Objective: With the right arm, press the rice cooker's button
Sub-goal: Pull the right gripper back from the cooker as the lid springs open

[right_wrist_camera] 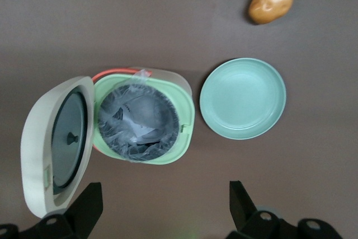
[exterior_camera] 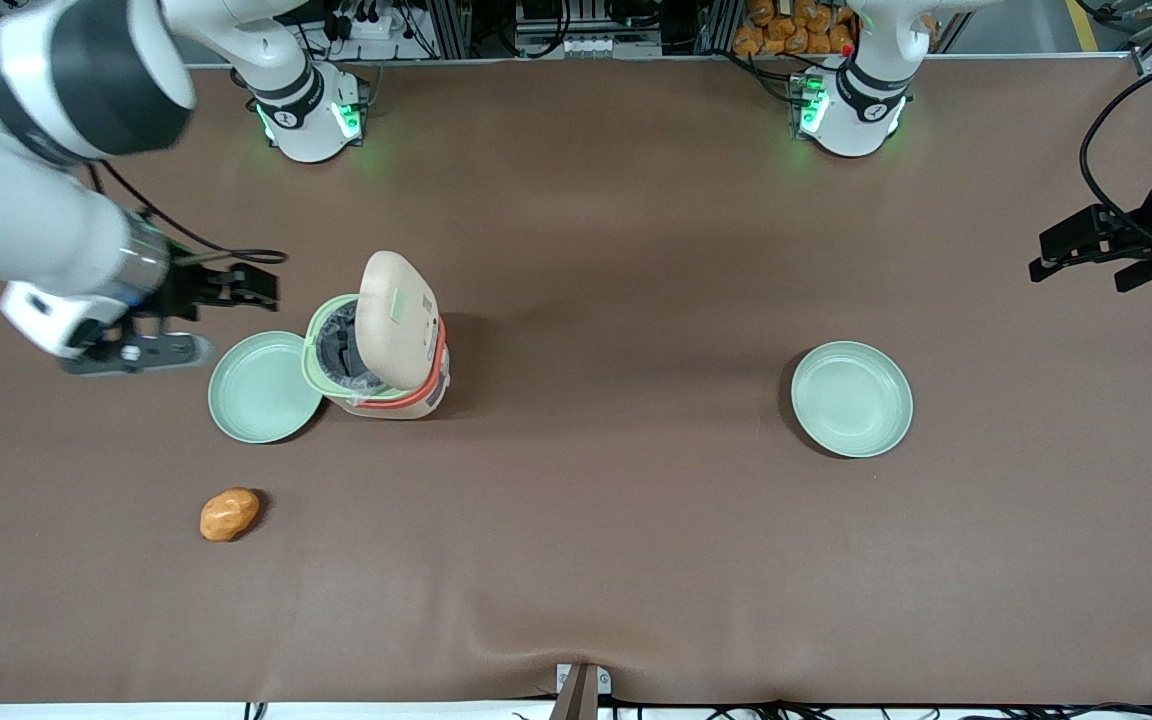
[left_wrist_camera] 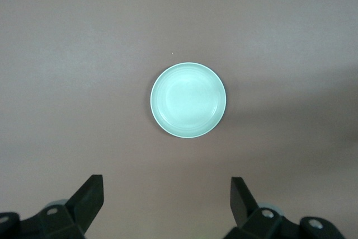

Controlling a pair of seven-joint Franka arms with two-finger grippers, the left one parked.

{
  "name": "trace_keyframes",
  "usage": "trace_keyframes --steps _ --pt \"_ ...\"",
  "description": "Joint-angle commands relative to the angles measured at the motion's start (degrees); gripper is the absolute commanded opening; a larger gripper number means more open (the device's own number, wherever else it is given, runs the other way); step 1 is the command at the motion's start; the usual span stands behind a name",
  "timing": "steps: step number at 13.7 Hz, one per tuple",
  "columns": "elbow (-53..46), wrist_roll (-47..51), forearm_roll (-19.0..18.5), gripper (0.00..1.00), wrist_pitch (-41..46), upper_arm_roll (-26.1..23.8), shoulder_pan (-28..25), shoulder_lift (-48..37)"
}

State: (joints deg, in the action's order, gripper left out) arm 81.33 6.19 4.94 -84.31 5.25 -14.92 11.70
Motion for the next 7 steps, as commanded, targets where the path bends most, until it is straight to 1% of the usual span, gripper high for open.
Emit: trace_keyframes --steps 1,3,4,6,7 --pt "-0.5 -0.6 -0.5 1.00 0.7 -0.6 4.7 -2.2" --pt "-0.3 -0.7 -1.1 1.00 0.7 -0.6 7.7 -3.2" --pt "-0.1 -0.9 -1.9 1.00 0.7 -0.6 9.0 -3.6" --pt "0.0 -5.5 -4.7 1.00 0.7 -0.9 10.4 -4.8" --pt "0.0 -7.1 -5.3 1.00 0.6 -1.2 11.5 -5.3"
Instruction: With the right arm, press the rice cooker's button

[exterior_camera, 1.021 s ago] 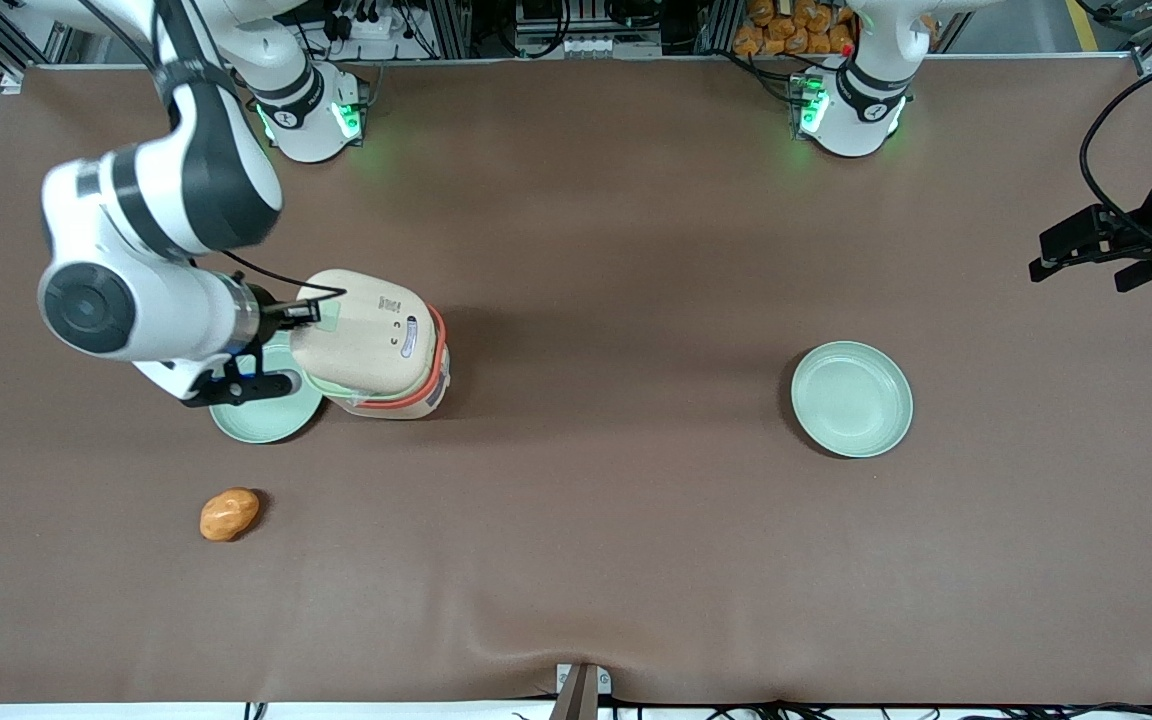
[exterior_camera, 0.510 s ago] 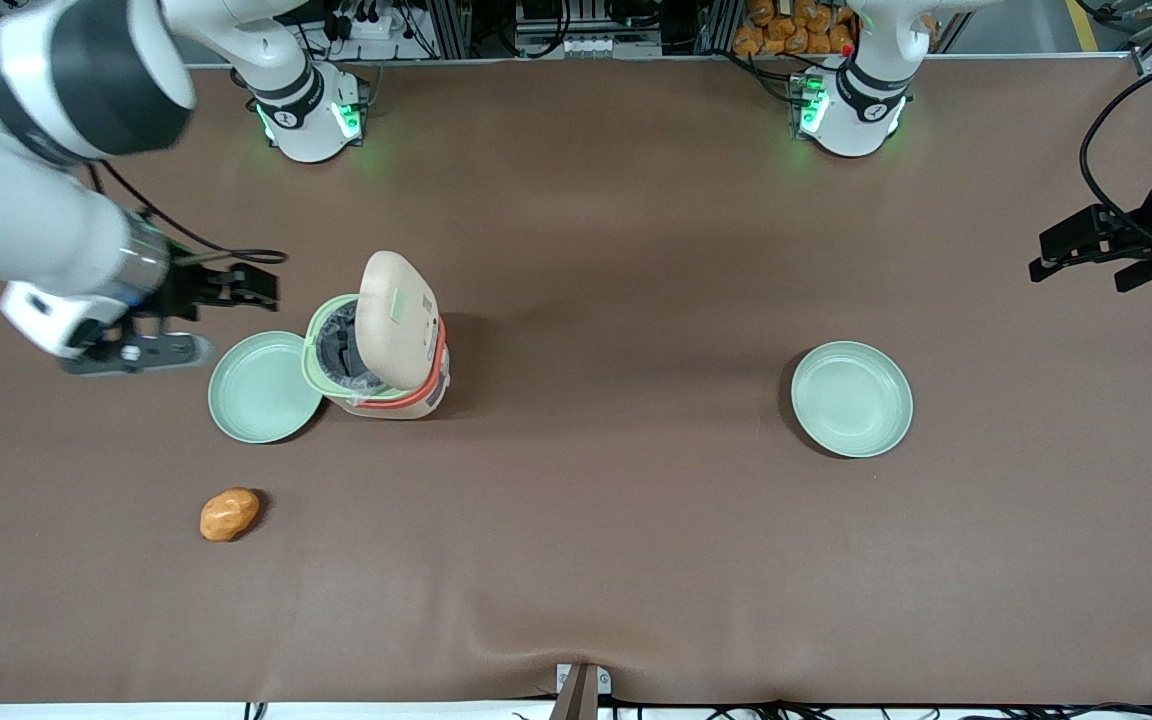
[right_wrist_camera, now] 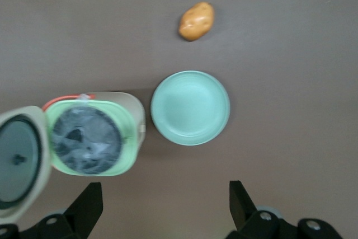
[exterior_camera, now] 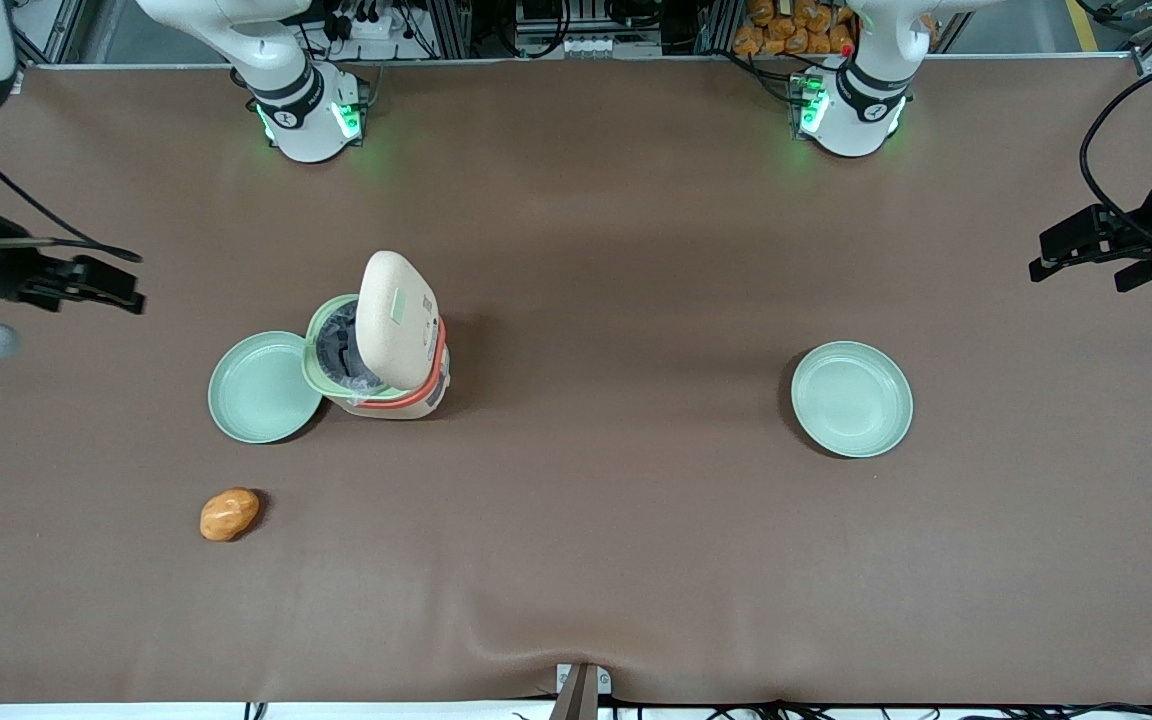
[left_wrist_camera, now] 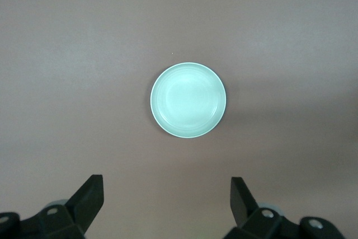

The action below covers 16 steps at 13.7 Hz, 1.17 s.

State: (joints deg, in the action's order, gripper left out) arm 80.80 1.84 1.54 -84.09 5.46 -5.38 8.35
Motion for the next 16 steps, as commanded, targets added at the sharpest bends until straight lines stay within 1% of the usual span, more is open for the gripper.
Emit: trace_keyframes --steps 1,3,5,10,16 --pt "0.5 -3.2 -1.9 1.00 0.4 -1.5 2.7 -2.2" --pt "0.9 -3.0 -1.9 1.00 -0.2 -1.5 2.8 -2.3" --pt "1.0 -3.0 -1.4 1.00 -0.5 -1.5 4.1 -2.3" --pt "1.0 -3.0 -1.6 1.00 0.2 -1.5 4.8 -2.9" --pt "1.2 -2.5 -1.2 1.00 4.2 -1.6 4.9 -3.0"
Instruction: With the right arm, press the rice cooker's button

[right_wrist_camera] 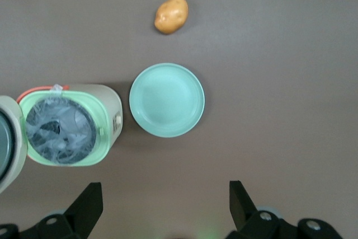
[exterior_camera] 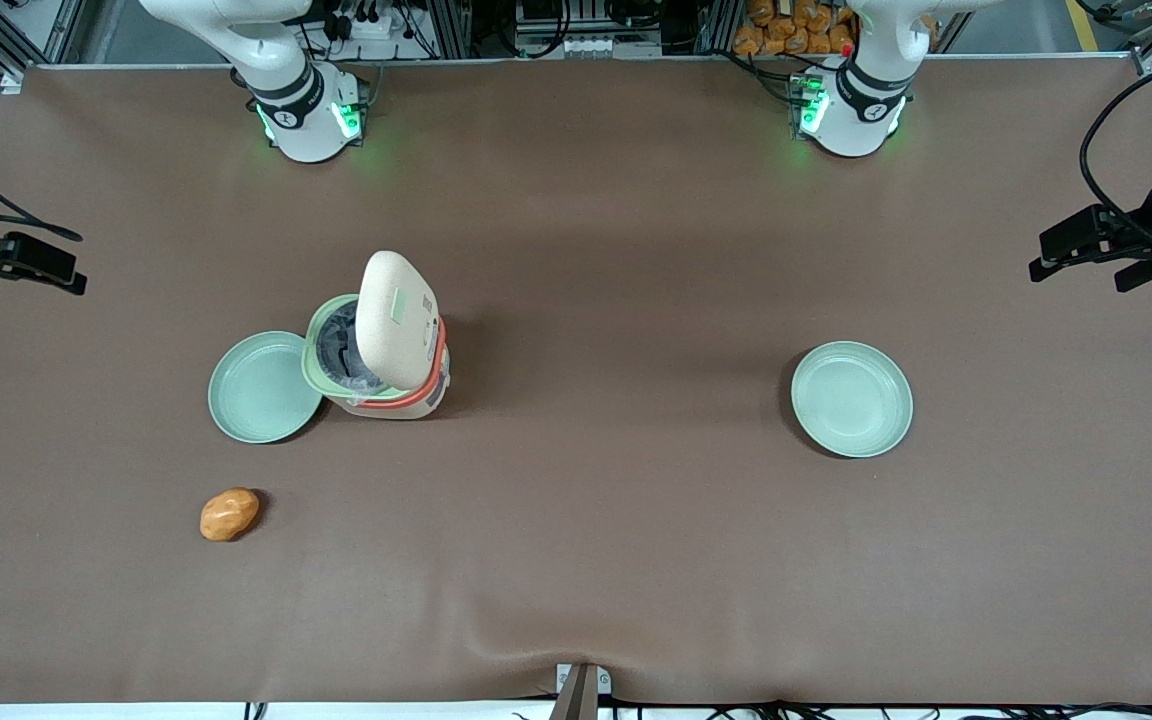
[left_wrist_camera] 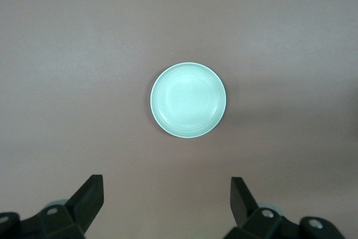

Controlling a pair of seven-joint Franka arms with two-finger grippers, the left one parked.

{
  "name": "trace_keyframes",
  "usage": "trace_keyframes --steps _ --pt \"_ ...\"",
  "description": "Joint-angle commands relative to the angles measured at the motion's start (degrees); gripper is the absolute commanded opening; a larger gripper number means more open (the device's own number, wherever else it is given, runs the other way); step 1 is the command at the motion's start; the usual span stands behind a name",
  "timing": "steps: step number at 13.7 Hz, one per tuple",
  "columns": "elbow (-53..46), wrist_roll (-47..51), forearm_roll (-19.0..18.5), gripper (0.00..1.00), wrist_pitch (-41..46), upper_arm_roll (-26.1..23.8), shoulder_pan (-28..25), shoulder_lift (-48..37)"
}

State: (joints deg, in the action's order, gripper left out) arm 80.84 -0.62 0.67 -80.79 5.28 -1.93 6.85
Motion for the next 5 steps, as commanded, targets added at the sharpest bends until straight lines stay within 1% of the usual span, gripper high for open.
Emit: trace_keyframes --steps 1,4,5 --pt "1.2 0.0 -0.2 1.00 1.0 -1.5 1.5 -1.5" --pt "1.1 0.2 -0.2 1.00 2.3 -1.5 1.5 -1.4" --pt "1.1 0.3 0.4 1.00 2.3 -1.5 1.5 -1.4"
